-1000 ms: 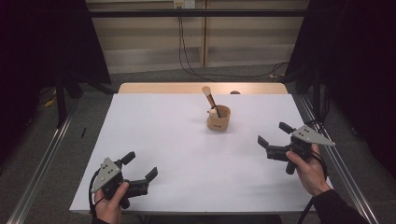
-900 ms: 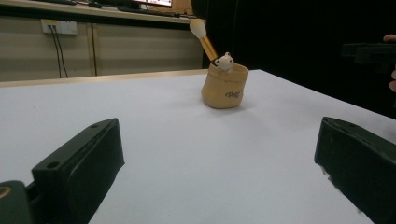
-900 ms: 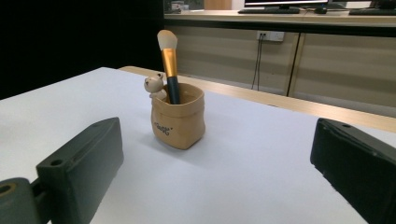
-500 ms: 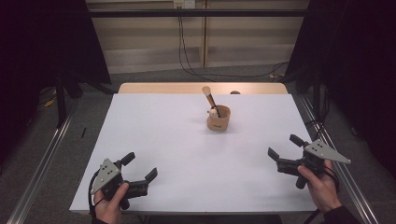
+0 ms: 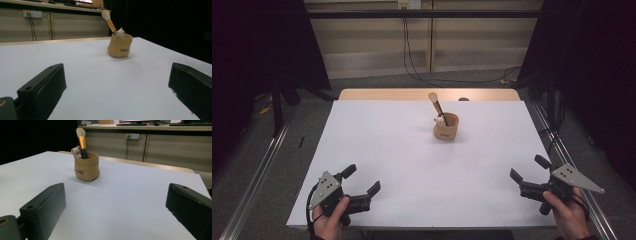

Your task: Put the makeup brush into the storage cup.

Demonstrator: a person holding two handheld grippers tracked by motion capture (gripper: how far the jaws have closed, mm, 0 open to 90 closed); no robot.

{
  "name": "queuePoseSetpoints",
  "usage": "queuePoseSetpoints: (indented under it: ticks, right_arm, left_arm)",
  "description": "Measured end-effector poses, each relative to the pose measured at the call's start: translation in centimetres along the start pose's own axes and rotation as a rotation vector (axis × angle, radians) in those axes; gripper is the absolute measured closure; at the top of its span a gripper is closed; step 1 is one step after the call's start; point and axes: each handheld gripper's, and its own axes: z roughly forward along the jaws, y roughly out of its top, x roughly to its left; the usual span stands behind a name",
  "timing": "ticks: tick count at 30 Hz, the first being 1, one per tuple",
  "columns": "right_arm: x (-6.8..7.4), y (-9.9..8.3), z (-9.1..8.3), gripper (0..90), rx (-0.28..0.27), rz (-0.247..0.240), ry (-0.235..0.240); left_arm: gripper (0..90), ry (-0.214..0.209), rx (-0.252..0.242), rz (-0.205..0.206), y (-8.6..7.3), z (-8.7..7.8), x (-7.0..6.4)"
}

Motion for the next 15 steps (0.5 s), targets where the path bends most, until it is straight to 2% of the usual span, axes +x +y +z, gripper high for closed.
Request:
queuePoseSetpoints:
  ticks: [4,8,10,15]
  right_arm:
    - [-0.3,-0.3,-1.0,2.4,-0.007,0.012,-0.017]
    - [-0.4,-1.0,-1.6,2.8,0.006,0.031,-0.026]
    - [-0.5,-1.1,-1.9,2.8,0.011,0.032,-0.025]
    - [-0.8,-1.6,-2.6,2.7,0.026,0.012,-0.054]
  left_arm:
    - [1.1,-0.004,0.004,0.014,0.0,-0.2,0.0]
    - [1.1,0.002,-0.002,0.006,0.1,-0.5,-0.1]
    - [1.1,0.012,-0.005,0.007,0.1,-0.7,-0.2]
    - [1.1,0.006,-0.012,0.018,0.1,-0.9,-0.1]
